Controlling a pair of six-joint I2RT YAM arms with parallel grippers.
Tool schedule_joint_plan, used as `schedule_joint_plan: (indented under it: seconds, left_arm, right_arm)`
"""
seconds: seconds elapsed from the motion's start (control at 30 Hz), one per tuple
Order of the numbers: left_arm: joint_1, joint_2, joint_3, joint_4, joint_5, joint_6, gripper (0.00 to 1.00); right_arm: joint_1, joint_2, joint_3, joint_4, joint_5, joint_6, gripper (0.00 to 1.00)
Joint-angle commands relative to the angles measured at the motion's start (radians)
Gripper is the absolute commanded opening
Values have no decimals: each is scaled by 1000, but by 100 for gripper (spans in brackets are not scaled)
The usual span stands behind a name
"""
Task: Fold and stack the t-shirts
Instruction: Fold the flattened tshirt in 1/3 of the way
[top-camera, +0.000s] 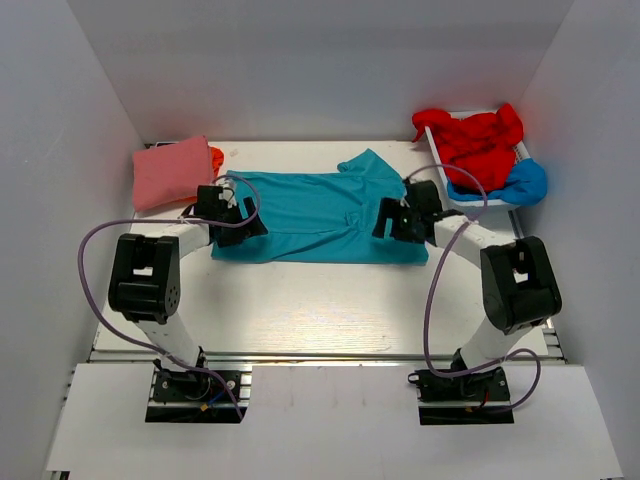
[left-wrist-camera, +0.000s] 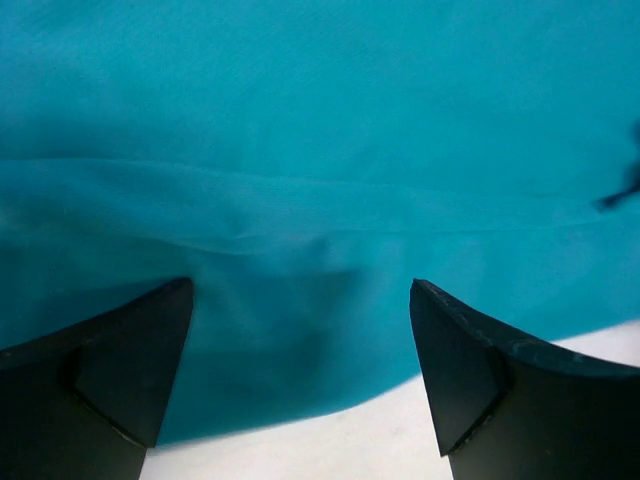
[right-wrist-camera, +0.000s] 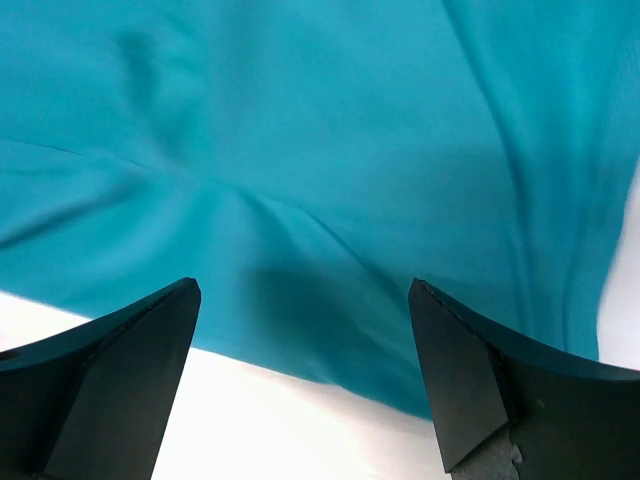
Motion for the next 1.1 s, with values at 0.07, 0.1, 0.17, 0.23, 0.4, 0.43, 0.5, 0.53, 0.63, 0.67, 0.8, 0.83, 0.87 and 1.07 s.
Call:
schedule_joint_plan:
  seconds: [0.07,0.1,0.17,0.23,0.4,0.43,0.5,0.53,0.63,0.67,0.8,0.83,0.87,1.07]
  left_arm:
    - [0,60,-9,51,19,-22,100]
    - [0,60,-19,42,19,-22,100]
    - [0,71,-30,23,19,-22,100]
    - [0,49,-70,9,-4,-22,100]
    - [0,-76,-211,-78,-104,-44,100]
    - [0,-143,-231,-93,-116,-44,100]
    - [0,-216,-291,-127,-116,-44,100]
    - [0,-250,-312,-127,-97,-44,100]
    - [0,-388,-431,-182,-84,-89,100]
    - [0,-461,-459,-191,-66,-108,100]
    - [0,-639,-529,-210,-28,-140,100]
    - [0,-665,-516,-219,-27,-149,100]
    - [0,-685,-501,-219,-41,-149,100]
    - [14,-646,-265,-274,-228,-132,100]
  right_arm:
    - [-56,2,-121,6,-24,63,90]
    - [-61,5,-149,6,-38,69,90]
    - [-73,13,-169,5,-92,78,90]
    - [-85,-13,-230,-9,-124,92,90]
    - [-99,-185,-382,-67,-96,150,90]
    - [-99,-208,-431,-81,-99,149,90]
    - [-100,-281,-466,-116,-121,152,90]
    - [-99,-301,-510,-125,-133,153,90]
    - [-93,-384,-578,-182,-148,173,90]
    - [-93,-421,-591,-196,-135,179,90]
    - [-87,-560,-591,-276,-98,132,90]
    - [-87,-599,-588,-276,-107,69,90]
    - [-85,-626,-553,-271,-107,57,90]
    - [-68,-634,-428,-146,-138,-26,90]
